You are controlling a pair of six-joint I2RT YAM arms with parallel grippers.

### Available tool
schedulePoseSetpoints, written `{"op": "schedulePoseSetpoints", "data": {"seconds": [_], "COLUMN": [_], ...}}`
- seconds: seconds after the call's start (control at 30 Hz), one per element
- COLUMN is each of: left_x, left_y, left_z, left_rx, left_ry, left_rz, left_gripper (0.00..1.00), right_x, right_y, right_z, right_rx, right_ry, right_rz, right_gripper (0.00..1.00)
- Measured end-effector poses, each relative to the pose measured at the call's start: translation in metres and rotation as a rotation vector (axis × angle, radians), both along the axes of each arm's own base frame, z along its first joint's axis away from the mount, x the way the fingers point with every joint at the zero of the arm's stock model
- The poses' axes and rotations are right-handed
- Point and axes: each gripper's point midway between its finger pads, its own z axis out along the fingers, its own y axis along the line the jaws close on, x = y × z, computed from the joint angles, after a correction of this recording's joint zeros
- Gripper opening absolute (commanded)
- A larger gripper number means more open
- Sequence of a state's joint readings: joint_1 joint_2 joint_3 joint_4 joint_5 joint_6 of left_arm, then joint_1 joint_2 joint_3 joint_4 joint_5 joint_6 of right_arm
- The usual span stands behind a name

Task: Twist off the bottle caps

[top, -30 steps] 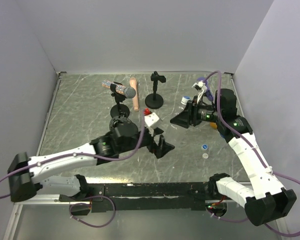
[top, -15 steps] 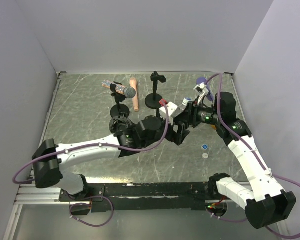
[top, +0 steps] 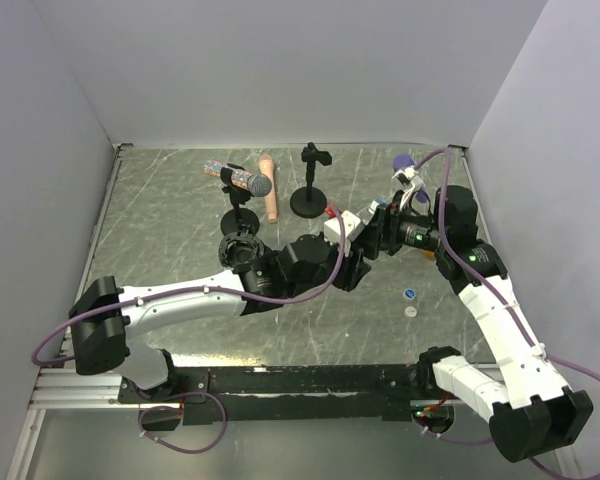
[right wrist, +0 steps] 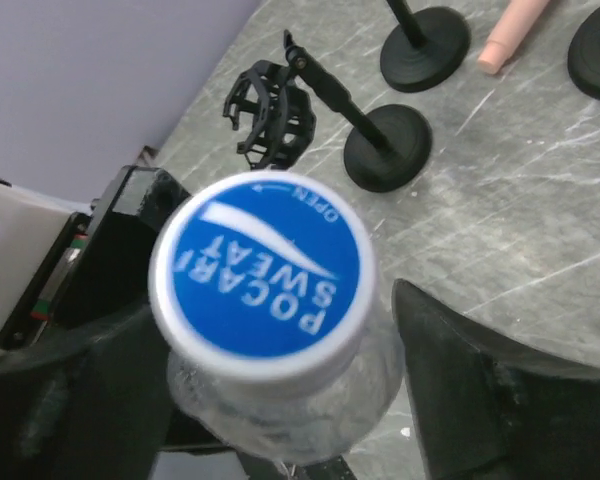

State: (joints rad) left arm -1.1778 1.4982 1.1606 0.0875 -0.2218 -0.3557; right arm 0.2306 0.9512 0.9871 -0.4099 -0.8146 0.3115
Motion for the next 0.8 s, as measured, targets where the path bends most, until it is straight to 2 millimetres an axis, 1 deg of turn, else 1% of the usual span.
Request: {"op": "schedulePoseSetpoints", "data": {"seconds": [0.1,0.13,0.2,0.27,0.37,0.5,0.57,0.63,0.73,0.8], "left_x": [-0.003,-0.003,-0.004,-0.009,-0.025,-0.047,-0.05,-0.05,-0.048,-0.047], "left_y": [0.007,0.012,0.028,0.048,0.074,0.099,0.106,0.111,0.116,0.118], "left_z": [-0.009,-0.014,-0.025,-0.035,-0.045,-0.045,-0.043,-0.043,-0.05,-0.057], "left_rx": [0.026,0.041,0.078,0.122,0.188,0.256,0.279,0.304,0.351,0.386], "left_ry": [0.013,0.016,0.02,0.015,-0.007,-0.064,-0.093,-0.125,-0.139,-0.141], "left_rz": [-0.018,-0.026,-0.034,-0.056,-0.124,-0.235,-0.257,-0.268,-0.273,-0.277], "left_gripper": [0.29,0.29,0.29,0.29,0.29,0.28,0.27,0.26,0.26,0.26], "right_x": [-0.002,-0.004,-0.009,-0.011,-0.021,-0.046,-0.054,-0.059,-0.062,-0.064], "right_y": [-0.003,-0.005,-0.01,-0.018,-0.026,-0.022,-0.017,-0.009,0.005,0.013], "right_z": [0.0,0.0,0.003,0.01,0.02,0.036,0.041,0.041,0.033,0.029], "right_rx": [-0.036,-0.05,-0.073,-0.094,-0.128,-0.156,-0.145,-0.131,-0.106,-0.079], "right_ry": [-0.065,-0.085,-0.138,-0.199,-0.296,-0.411,-0.422,-0.398,-0.29,-0.188], "right_rz": [0.018,0.024,0.056,0.079,0.156,0.333,0.394,0.438,0.454,0.445], "right_gripper": [0.99,0.99,0.99,0.99,0.99,0.99,0.99,0.98,0.94,0.91]}}
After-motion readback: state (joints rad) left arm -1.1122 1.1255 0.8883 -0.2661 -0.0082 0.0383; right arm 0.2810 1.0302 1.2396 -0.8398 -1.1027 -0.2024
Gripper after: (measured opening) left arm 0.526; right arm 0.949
